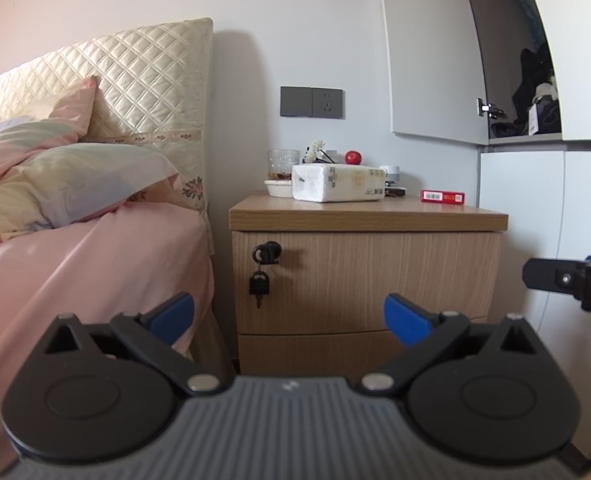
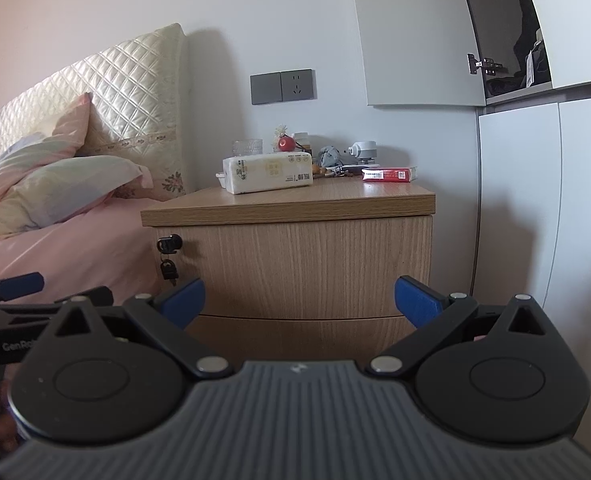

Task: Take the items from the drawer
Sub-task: 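Move both tools toward the wooden nightstand drawer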

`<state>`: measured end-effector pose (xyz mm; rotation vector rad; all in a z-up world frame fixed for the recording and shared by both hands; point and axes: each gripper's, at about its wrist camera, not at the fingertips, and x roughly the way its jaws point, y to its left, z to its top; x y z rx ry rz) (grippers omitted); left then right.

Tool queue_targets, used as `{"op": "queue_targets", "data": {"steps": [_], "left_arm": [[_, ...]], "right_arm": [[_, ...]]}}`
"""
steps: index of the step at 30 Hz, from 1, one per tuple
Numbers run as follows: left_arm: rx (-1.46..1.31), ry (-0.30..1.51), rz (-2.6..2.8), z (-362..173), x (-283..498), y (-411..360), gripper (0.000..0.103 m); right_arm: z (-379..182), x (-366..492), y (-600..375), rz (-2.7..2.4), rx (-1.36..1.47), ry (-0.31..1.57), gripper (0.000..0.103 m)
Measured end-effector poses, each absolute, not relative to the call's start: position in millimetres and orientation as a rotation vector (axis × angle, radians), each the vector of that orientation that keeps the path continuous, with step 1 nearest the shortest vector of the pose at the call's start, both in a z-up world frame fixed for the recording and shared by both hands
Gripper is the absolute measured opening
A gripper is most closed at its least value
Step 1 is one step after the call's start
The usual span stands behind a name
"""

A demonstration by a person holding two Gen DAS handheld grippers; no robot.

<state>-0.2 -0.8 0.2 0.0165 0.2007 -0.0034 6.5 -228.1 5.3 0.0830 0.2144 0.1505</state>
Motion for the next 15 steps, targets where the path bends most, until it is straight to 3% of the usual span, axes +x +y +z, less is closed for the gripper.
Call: {"op": "queue_targets", "data": {"steps": [15], "left_arm": [[0.019, 0.198, -0.016, 0, 0, -1, 0.103]], "right_arm": [[6, 3, -235, 0.15, 0.096, 0.206, 0.103]]}}
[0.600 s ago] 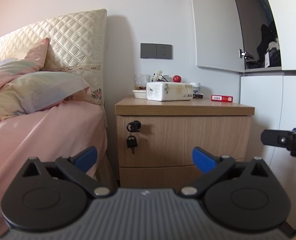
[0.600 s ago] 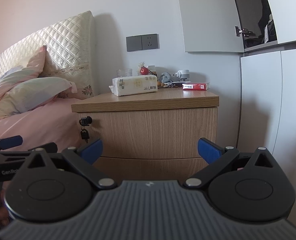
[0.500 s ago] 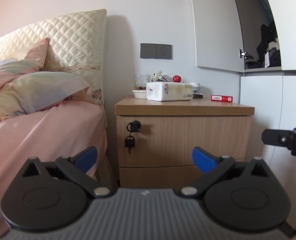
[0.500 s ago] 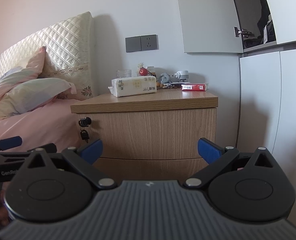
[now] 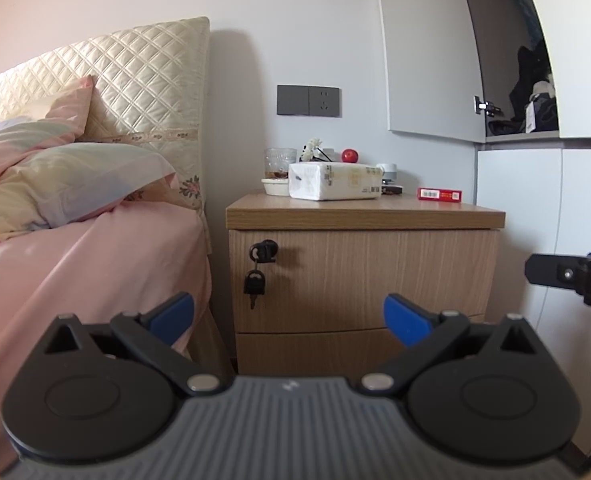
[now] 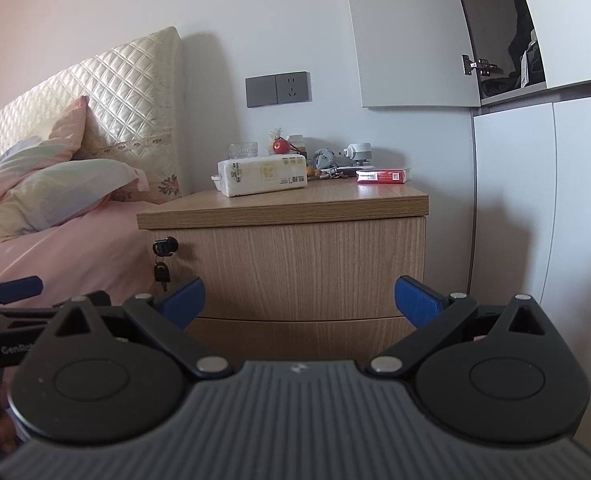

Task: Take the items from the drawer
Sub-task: 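Move both tools toward the wooden nightstand drawer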

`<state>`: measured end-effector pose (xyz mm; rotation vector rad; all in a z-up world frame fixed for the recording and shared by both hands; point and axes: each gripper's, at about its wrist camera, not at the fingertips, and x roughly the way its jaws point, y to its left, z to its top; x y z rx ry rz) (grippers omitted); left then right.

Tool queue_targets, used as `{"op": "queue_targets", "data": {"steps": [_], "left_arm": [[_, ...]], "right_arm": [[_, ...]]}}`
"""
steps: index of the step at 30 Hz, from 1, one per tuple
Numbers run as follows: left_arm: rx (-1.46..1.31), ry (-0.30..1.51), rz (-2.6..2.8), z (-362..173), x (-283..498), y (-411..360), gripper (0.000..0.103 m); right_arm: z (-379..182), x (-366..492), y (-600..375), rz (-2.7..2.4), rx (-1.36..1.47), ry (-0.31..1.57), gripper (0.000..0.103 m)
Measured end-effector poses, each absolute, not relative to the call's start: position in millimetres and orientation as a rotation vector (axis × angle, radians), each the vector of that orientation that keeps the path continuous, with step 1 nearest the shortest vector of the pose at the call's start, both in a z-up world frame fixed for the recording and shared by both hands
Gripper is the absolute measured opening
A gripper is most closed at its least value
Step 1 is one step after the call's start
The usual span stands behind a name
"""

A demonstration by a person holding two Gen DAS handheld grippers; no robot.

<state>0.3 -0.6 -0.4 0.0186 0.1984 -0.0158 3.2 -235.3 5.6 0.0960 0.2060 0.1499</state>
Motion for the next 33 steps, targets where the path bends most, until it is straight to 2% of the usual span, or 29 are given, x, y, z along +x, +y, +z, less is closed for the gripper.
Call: {"op": "queue_targets", "data": {"steps": [33], "left_arm": [[0.025, 0.202, -0.017, 1.0, -0.2, 2.3, 0.103]], "right_arm": [[4.9, 4.6, -235.8, 0.149, 0.109, 0.203, 0.103]]}}
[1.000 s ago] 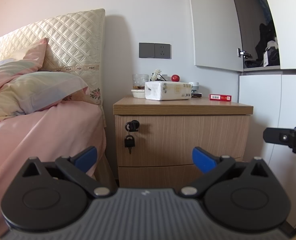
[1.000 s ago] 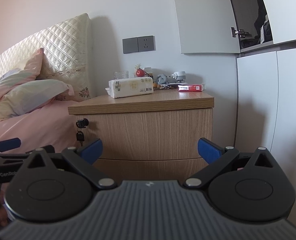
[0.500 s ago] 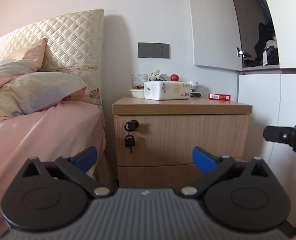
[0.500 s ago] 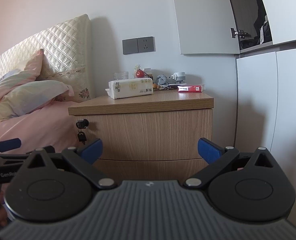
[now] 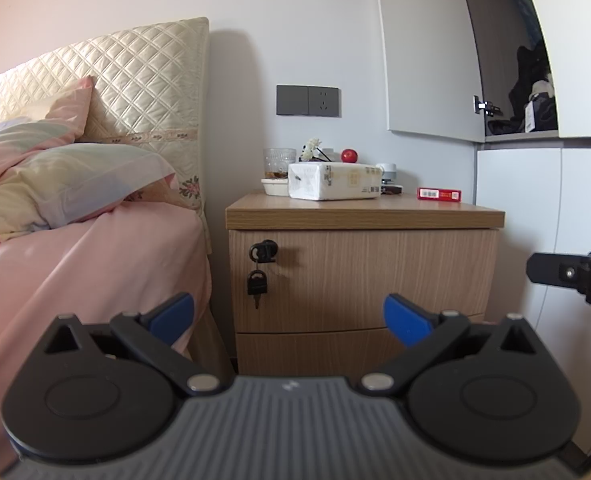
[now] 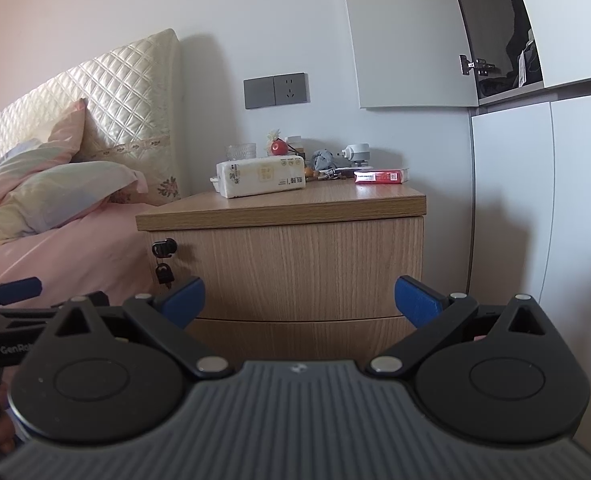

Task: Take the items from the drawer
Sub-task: 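Move both tools toward the wooden nightstand drawer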

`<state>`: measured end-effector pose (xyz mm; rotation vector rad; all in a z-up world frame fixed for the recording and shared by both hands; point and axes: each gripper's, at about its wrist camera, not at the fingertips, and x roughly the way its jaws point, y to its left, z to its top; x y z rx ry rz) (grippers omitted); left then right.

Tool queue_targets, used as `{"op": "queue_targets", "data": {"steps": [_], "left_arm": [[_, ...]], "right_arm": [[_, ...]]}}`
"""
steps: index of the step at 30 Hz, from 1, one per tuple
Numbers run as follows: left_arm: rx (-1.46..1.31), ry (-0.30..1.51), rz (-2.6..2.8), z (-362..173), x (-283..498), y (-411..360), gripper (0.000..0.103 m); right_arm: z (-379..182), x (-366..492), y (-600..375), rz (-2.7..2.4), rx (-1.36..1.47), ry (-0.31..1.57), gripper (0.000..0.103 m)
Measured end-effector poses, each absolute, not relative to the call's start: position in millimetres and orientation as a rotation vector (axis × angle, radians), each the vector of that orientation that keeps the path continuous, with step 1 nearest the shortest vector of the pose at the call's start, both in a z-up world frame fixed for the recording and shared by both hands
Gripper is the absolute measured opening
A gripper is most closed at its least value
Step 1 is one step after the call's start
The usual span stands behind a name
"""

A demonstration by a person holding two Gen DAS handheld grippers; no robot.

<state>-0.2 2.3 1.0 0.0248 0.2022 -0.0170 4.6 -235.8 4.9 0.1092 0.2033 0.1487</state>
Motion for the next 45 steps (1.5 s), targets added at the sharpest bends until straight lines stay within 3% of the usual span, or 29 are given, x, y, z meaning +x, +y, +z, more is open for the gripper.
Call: {"op": "queue_targets", "data": {"steps": [45], "left_arm": [[0.04, 0.208, -0.004, -0.7, 2.7, -2.1, 0.103]], "right_arm": [[2.8, 1.6, -245.1, 0.133, 0.13, 0.205, 0.103]]}}
